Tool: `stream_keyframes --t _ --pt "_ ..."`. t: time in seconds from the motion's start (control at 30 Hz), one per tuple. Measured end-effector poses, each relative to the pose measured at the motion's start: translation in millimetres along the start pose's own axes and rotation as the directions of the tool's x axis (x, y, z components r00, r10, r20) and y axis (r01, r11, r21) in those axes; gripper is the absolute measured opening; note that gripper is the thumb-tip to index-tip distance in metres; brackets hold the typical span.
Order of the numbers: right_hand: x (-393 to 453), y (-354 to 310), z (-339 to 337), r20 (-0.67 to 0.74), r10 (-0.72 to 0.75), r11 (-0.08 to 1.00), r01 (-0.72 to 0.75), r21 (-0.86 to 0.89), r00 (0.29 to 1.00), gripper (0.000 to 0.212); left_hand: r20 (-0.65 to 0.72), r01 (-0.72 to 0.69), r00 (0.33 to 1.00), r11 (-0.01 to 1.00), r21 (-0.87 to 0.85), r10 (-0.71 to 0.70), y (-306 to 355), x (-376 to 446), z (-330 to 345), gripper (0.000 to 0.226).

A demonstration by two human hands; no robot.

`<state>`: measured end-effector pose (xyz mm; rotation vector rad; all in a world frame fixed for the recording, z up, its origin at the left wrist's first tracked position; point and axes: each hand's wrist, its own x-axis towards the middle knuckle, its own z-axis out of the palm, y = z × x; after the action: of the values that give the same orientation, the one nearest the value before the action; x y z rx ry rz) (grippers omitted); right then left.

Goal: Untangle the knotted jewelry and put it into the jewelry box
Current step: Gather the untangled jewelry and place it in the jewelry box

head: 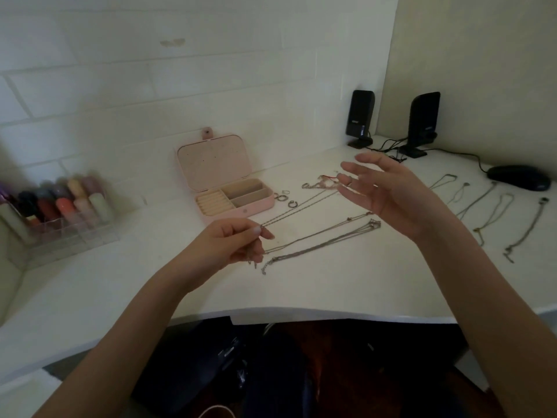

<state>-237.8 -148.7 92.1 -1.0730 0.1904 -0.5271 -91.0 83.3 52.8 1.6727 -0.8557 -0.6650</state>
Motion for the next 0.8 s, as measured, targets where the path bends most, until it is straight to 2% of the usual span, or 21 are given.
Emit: stream_keyframes --t 0.2,0.37,0.5,0.67,0.8 --pt "-18 -3 -28 -0.027 -0.014 0.992 0.010 -0.125 1.000 0.029 0.022 0.043 0.999 0.999 0.004 -0.043 -1 -3 18 0.023" --pt "-25 0 -47 -0.060 0.096 0.995 -0.098 -0.025 0.994 0.021 0.041 0.099 0.994 0.995 -0.005 -0.098 0 -1 36 0.023" --pt "-28 3 -62 -0.023 0.154 0.988 -0.154 -0.010 0.988 0.030 0.061 0.153 0.987 0.988 -0.025 -0.151 -2 5 44 0.018" --pt "-26 3 -79 -0.098 0.170 0.976 -0.181 -0.118 0.981 0.032 0.053 0.251 0.966 0.968 0.012 -0.252 0 11 45 0.013" --pt "-22 6 -89 -0.195 0.124 0.920 -0.186 -0.344 0.973 0.029 0.076 0.331 0.937 0.934 0.136 -0.342 2 13 44 0.012"
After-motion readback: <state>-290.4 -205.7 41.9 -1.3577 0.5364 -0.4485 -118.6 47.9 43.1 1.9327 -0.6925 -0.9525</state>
